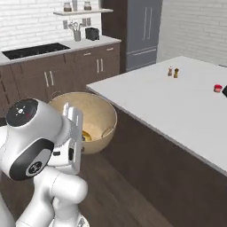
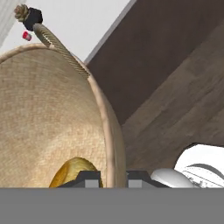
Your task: Open the cabinet, pick up the bread from the cabinet and place it in the basket. Then move the basket to the dining counter.
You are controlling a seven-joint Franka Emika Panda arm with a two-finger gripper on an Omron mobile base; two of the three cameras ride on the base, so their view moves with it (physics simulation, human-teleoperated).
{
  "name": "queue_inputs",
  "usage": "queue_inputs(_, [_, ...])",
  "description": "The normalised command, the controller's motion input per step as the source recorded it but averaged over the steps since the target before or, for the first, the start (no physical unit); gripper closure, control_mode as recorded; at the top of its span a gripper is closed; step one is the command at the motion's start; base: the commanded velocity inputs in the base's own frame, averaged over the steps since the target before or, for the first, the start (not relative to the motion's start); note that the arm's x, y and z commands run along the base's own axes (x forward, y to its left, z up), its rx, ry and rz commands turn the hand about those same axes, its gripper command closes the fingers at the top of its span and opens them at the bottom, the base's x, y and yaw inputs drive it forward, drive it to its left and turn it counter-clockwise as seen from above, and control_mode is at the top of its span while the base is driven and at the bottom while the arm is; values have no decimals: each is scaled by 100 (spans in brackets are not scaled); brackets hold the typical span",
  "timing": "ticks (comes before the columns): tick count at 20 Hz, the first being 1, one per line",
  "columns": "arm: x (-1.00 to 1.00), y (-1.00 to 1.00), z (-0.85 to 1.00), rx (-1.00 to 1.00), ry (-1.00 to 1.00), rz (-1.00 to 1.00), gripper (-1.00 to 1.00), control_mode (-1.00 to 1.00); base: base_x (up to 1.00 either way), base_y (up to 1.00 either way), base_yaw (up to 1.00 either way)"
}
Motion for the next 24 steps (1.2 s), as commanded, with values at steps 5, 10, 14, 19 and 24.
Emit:
queue_inputs(5, [0,0,0,0,0,0,100,100,60,-9,-71])
queue_inputs(10, [0,0,0,0,0,0,100,100,100,-3,-29])
queue_inputs(14, [0,0,0,0,0,0,100,100,92,-6,-39])
queue_inputs(19, [0,0,0,0,0,0,100,100,52,9,-35])
queue_inputs(24, [0,0,0,0,0,0,100,100,63,8,-19])
